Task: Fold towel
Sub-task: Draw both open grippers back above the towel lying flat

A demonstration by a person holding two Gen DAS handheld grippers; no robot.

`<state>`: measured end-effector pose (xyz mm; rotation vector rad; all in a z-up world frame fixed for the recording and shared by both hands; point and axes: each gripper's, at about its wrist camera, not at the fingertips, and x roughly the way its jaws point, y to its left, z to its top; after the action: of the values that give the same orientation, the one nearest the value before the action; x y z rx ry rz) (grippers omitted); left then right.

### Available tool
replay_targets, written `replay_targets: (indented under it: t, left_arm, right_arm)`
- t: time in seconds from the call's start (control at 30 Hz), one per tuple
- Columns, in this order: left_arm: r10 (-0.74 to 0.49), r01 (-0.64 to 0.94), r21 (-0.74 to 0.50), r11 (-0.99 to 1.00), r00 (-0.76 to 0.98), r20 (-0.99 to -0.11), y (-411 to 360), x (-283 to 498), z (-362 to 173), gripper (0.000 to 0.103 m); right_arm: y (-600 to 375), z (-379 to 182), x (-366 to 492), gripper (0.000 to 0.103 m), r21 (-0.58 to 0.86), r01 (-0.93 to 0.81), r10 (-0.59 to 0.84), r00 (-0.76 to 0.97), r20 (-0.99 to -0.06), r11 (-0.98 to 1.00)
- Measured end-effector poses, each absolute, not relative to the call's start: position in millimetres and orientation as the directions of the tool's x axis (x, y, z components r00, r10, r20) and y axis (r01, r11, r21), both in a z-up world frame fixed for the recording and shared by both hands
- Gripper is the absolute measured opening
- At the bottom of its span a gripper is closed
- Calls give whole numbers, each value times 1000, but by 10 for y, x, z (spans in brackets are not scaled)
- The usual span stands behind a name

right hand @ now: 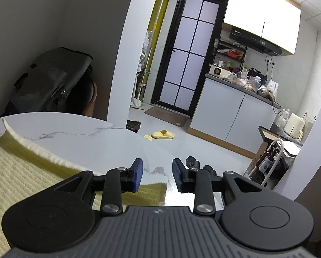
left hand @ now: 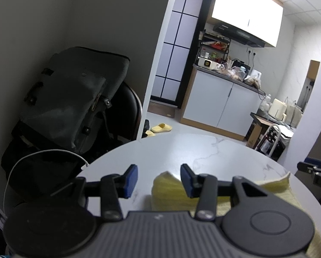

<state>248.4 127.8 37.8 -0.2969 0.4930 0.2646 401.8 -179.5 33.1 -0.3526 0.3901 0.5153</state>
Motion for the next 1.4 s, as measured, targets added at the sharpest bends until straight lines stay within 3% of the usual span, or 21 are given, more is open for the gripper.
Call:
replay_targets:
  t: [0.63,1.4]
  left_arm:
    - [136,-275,-159,948,805,-577,1257,2851,150,46]
    - [166,-309,-151,939,792,-588,1395,3007,152,48]
  right_arm:
    - [-1635,51,4058,35,-226,-608,421,728,-542,761]
    - [-1490,-24,4322,36,-231,-601,407,729,-550,765]
